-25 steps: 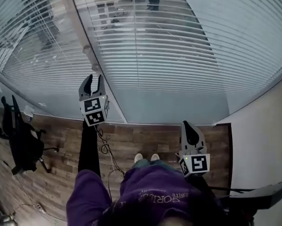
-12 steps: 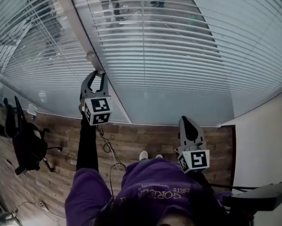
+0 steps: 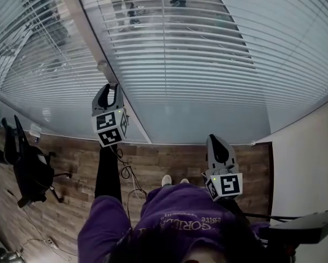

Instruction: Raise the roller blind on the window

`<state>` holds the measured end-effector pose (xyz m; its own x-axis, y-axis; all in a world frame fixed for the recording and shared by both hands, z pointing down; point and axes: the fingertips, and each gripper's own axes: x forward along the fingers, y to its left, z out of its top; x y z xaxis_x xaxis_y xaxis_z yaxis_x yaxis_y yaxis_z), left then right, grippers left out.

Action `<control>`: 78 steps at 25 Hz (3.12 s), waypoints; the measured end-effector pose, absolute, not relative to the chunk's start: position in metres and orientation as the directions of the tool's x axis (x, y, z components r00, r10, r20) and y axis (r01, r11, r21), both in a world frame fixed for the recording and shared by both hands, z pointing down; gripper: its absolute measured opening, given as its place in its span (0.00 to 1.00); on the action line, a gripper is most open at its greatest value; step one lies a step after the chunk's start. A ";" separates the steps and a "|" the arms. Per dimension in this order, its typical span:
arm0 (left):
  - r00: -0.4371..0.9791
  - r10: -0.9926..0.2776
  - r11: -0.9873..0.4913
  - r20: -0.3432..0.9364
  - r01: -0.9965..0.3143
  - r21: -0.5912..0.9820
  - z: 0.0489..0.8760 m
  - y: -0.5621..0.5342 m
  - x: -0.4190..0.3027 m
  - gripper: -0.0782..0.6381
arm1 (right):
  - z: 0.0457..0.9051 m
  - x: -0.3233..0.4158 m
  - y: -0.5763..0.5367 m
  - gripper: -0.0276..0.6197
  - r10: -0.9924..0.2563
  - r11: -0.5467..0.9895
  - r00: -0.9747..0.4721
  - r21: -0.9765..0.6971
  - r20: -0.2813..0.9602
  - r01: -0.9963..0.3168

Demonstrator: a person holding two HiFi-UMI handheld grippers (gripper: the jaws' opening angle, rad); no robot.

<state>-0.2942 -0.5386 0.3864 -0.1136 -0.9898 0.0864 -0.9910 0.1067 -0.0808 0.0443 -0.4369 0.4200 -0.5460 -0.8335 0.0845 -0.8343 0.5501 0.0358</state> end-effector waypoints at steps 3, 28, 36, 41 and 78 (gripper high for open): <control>-0.101 -0.991 0.102 0.087 -0.995 0.010 0.388 -0.540 -0.297 0.27 | 0.419 0.045 -0.436 0.04 -0.834 0.549 -0.545 0.034 0.082 -0.835; -0.003 -0.994 0.066 0.110 -0.814 0.578 0.390 -0.537 -0.304 0.27 | 0.423 0.046 -0.427 0.04 -0.835 0.548 -0.542 0.040 0.095 -0.836; -0.007 -1.000 -0.014 -0.021 -0.529 0.849 0.394 -0.536 -0.309 0.27 | 0.422 0.045 -0.428 0.04 -0.837 0.545 -0.539 0.042 0.097 -0.838; -0.031 -0.998 -0.049 -0.063 -0.343 0.938 0.398 -0.536 -0.311 0.27 | 0.422 0.046 -0.429 0.04 -0.840 0.539 -0.533 0.044 0.101 -0.841; -0.086 -0.990 0.088 0.111 -0.996 0.010 0.391 -0.540 -0.295 0.28 | 0.423 0.046 -0.438 0.04 -0.842 0.534 -0.526 0.045 0.121 -0.844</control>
